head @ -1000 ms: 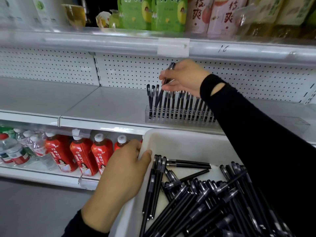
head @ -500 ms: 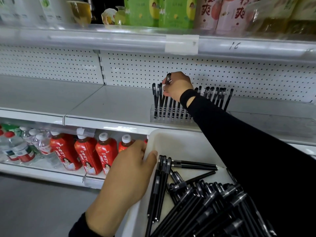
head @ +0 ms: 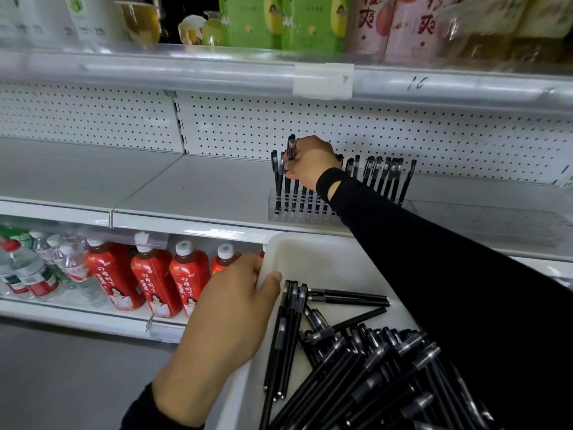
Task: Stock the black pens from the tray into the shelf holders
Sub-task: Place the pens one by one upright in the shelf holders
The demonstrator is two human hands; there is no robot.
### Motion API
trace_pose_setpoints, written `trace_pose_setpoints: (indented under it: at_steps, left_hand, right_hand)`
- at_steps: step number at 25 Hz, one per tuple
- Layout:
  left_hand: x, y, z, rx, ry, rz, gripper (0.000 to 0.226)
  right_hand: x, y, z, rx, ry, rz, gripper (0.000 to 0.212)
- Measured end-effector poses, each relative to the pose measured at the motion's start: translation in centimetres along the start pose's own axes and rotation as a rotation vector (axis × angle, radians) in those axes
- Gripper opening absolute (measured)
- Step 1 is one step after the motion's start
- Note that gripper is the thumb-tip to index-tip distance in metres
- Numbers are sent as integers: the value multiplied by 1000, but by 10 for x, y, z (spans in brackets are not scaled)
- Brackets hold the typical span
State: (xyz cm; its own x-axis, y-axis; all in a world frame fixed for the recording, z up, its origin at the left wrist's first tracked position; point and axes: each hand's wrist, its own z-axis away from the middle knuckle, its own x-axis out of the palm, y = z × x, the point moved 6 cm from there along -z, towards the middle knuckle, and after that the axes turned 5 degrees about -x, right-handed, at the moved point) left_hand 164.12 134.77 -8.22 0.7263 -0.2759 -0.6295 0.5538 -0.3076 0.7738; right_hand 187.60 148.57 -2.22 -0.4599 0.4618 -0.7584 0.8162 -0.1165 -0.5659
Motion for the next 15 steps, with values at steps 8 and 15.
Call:
trace_pose_setpoints:
  at_steps: [8, 15]
  left_hand:
    - [1, -1, -1, -4, -9, 6, 19]
    - [1, -3, -2, -5, -7, 19, 19]
  right_hand:
    - [27, 23, 4, 114, -111, -22, 11]
    - [34, 9, 0, 82, -211, 281, 17]
